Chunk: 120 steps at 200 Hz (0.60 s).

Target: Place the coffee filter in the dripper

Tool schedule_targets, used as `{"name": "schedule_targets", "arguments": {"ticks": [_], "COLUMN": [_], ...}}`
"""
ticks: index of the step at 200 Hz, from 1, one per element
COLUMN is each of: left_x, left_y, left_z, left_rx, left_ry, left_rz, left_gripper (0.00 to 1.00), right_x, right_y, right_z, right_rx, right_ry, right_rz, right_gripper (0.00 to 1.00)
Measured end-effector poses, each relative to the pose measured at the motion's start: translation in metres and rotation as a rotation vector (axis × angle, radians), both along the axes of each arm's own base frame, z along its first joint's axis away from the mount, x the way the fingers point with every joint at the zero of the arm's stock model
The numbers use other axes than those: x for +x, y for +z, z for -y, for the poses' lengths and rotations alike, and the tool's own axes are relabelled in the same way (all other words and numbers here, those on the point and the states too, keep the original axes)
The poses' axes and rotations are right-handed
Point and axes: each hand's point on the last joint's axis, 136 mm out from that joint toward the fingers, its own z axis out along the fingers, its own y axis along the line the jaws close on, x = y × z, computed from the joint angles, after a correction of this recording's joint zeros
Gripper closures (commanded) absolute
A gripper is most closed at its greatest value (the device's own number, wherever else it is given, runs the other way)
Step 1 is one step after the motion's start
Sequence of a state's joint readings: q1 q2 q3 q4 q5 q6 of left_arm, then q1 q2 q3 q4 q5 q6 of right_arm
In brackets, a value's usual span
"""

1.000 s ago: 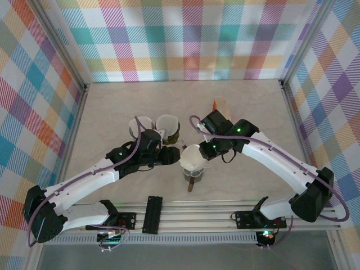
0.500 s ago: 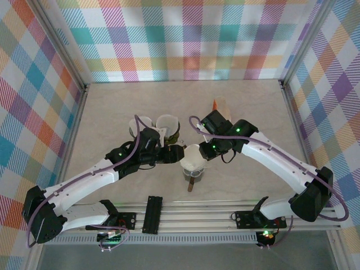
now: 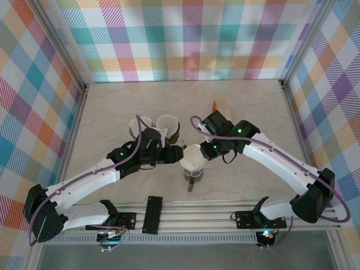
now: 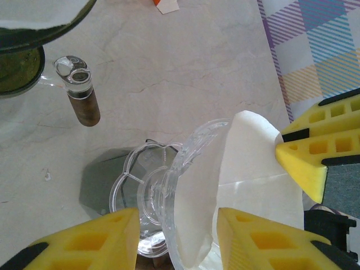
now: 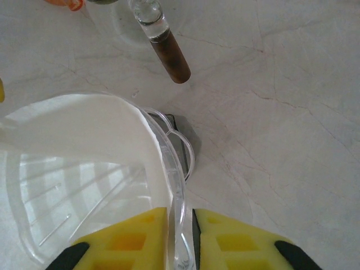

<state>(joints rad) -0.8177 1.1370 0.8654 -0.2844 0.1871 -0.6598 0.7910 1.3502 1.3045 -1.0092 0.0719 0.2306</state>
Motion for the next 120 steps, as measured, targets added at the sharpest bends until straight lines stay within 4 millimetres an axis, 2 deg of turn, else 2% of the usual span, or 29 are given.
{"name": "schedule_targets", "arguments": {"ticks": [40,48,65,73,88,120], "left_x": [-0.001,-0.002,-0.002,-0.002,-0.003,-0.002], "left_y": [-0.013,-0.016,-0.018,-0.018,-0.018,-0.018], "left_z": [-0.001,-0.002,-0.003,-0.003,-0.003,-0.003], "left_rx": [0.023,0.028,0.031,0.032,0.032,0.031], "left_ry": [0.000,0.000,0.000,0.001,0.000,0.001], "left_rz": [-0.021,-0.026,-0.029,-0.030,-0.030,-0.030], "left_gripper": [0.63,0.62,0.62,0.62,0.61,0.60], "right_x": [-0.002,-0.002,-0.001,-0.001,-0.002,-0.003], "right_y": [-0.006,-0.006,-0.006,-0.007,-0.006,-0.008], "right_z": [0.001,0.001,0.001,0.002,0.001,-0.002], "right_rx": [-0.010,-0.010,-0.011,-0.012,-0.012,-0.006], "right_ry": [0.001,0.002,-0.006,-0.009,-0.008,-0.004], "right_rz": [-0.010,-0.010,-0.009,-0.009,-0.008,-0.021], "right_gripper": [0.80,0.73,0.45,0.37,0.29,0.23]}}
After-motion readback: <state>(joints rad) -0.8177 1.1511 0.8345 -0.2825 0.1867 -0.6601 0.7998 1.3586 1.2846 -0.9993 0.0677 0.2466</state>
